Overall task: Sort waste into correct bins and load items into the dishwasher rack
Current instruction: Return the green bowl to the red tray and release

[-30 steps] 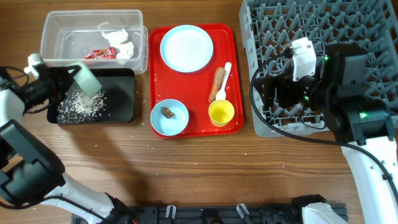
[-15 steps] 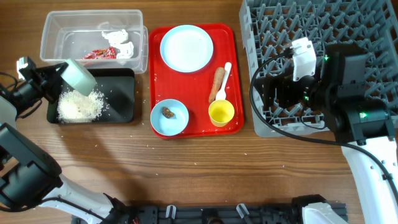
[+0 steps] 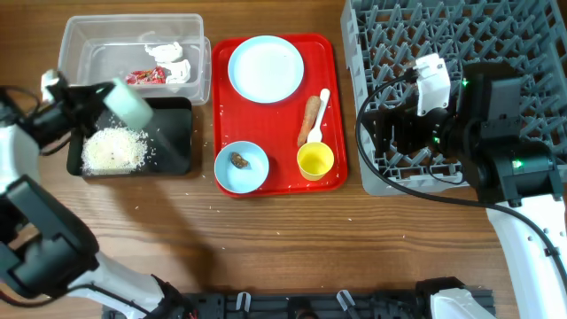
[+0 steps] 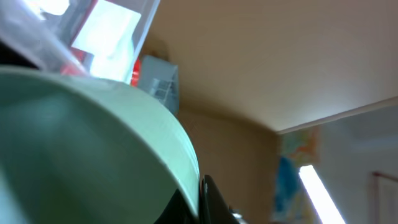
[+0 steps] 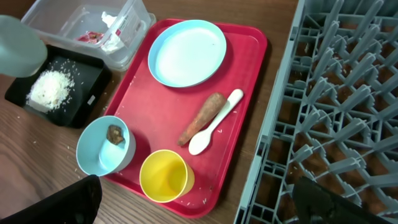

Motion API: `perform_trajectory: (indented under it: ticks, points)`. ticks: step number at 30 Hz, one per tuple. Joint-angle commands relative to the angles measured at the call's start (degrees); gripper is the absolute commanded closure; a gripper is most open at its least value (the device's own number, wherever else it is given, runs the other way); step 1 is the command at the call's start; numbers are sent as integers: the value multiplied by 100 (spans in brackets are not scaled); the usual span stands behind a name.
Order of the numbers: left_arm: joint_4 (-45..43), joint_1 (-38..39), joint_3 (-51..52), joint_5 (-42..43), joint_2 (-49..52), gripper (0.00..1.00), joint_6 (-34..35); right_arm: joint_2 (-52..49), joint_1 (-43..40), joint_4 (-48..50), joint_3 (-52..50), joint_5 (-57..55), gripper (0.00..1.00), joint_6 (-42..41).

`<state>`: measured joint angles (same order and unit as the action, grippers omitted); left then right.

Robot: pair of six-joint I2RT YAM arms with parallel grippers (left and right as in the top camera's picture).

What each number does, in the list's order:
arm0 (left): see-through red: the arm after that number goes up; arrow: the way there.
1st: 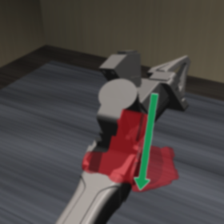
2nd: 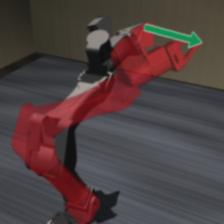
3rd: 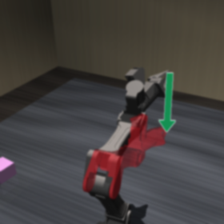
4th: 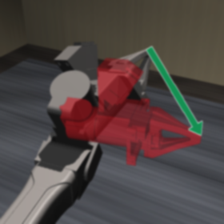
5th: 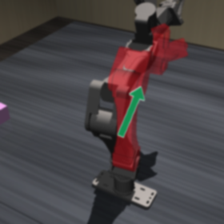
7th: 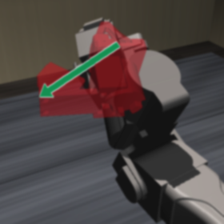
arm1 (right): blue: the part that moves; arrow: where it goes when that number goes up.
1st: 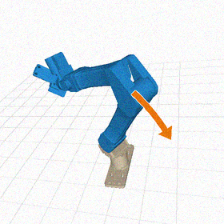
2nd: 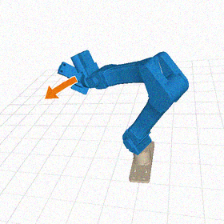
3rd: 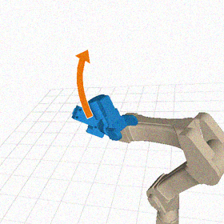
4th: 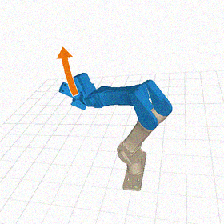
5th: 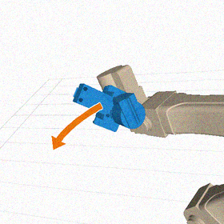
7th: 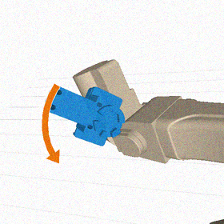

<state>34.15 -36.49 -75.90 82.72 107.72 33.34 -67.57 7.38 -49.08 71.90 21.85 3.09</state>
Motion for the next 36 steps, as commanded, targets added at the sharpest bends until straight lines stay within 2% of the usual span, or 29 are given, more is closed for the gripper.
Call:
perform_trajectory:
  ticks: [1, 4, 8, 9, 13, 15, 18, 25, 26, 29, 30, 33, 36]
  points:
    - [-127, 782, -74, -1080, -951, 96, 48, -37, 9, -28, 111, 33, 0, -28]
    - [-361, 1537, -74, -1941, -1440, 96, 79, -37, 11, -24, 111, 31, 0, -24]
    - [-577, 3311, -74, -3967, -1779, 96, -485, -37, 11, -28, 111, 31, 0, -24]
    - [-595, 3960, -74, -4756, -1746, 96, -748, -37, 11, -28, 111, 31, 0, -26]
    - [-586, 5628, -72, -7403, -1370, 96, -1602, -37, 11, -61, 111, 31, 0, -24]
    - [-564, 6205, -72, -8365, -1088, 96, -1912, -37, 11, -94, 111, 31, 0, -24]
    - [-431, 6684, -72, -9438, -597, 96, -2094, -37, 11, -118, 111, 31, 0, -26]
    - [-129, 6658, -72, -9715, 289, 95, -2114, -37, 9, -118, 109, 28, 0, -24]
    - [-107, 6642, -72, -9715, 289, 88, -2114, -37, 11, -118, 109, 28, 0, -26]
    - [-120, 6631, -72, -9720, 286, 53, -2116, -37, 11, -116, 109, 28, 0, -22]
    - [-153, 6620, -79, -9722, 273, 45, -2118, -37, 11, -114, 109, 28, 0, -26]
    - [7, 6616, -306, -9818, 72, 39, -2116, -37, 9, -114, 109, 9, 0, -22]
    - [455, 6721, -568, -9300, -348, 43, -2000, -37, 9, -114, 109, 9, 1, -13]
